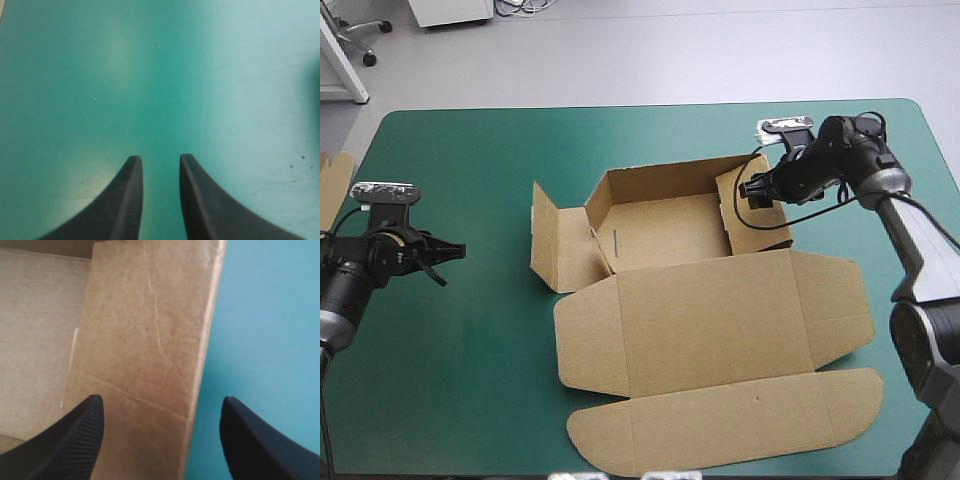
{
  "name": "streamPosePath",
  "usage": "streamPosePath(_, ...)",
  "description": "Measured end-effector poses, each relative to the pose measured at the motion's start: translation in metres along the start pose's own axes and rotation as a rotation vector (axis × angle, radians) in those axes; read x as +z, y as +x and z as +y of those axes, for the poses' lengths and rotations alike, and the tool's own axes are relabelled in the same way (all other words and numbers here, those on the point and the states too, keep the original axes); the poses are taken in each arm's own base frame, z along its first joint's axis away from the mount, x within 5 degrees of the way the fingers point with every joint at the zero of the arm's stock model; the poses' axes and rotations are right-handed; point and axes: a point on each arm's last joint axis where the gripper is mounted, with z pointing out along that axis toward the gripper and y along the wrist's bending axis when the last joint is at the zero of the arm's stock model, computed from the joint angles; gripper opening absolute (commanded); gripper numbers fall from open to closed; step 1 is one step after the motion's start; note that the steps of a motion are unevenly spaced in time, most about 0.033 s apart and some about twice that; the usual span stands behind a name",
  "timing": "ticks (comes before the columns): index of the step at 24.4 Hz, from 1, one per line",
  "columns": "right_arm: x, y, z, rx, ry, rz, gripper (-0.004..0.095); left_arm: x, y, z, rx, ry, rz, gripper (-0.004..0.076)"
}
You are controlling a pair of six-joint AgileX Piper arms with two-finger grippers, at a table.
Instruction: Fold the box
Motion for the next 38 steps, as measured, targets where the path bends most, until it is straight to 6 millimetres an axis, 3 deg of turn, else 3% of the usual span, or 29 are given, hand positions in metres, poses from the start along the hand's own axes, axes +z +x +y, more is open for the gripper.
streamPosePath(5,0.029,-0.004,0.002,-0.034,0.037,0.095,0.0437,0.000,0.000,0.000,0.000,0.000,-0.002,0.0183)
streamPosePath(13,0.040,-0.005,0.008,-0.024,0.122,0.125,-0.0031,0.000,0.000,0.000,0.007,0.000,-0.001,0.0183)
streamPosePath(21,0.036,-0.009,0.008,-0.021,0.114,0.110,-0.0033,0.000,0.001,0.000,0.002,0.005,0.007,0.0183)
streamPosePath(24,0.016,-0.017,0.004,0.017,0.085,0.053,-0.0033,0.000,0.001,-0.002,-0.005,0.023,0.014,0.0183)
streamPosePath(27,-0.032,-0.028,-0.003,0.039,0.080,-0.074,-0.0033,0.001,0.001,-0.004,-0.020,0.048,0.014,0.0183)
streamPosePath(31,-0.075,-0.030,-0.003,0.045,0.046,-0.184,-0.0034,0.010,0.001,-0.006,-0.032,0.062,0.025,0.0183)
streamPosePath(38,-0.125,-0.022,0.005,0.012,0.024,-0.276,-0.0034,0.042,0.002,-0.018,-0.068,0.165,0.074,0.0183)
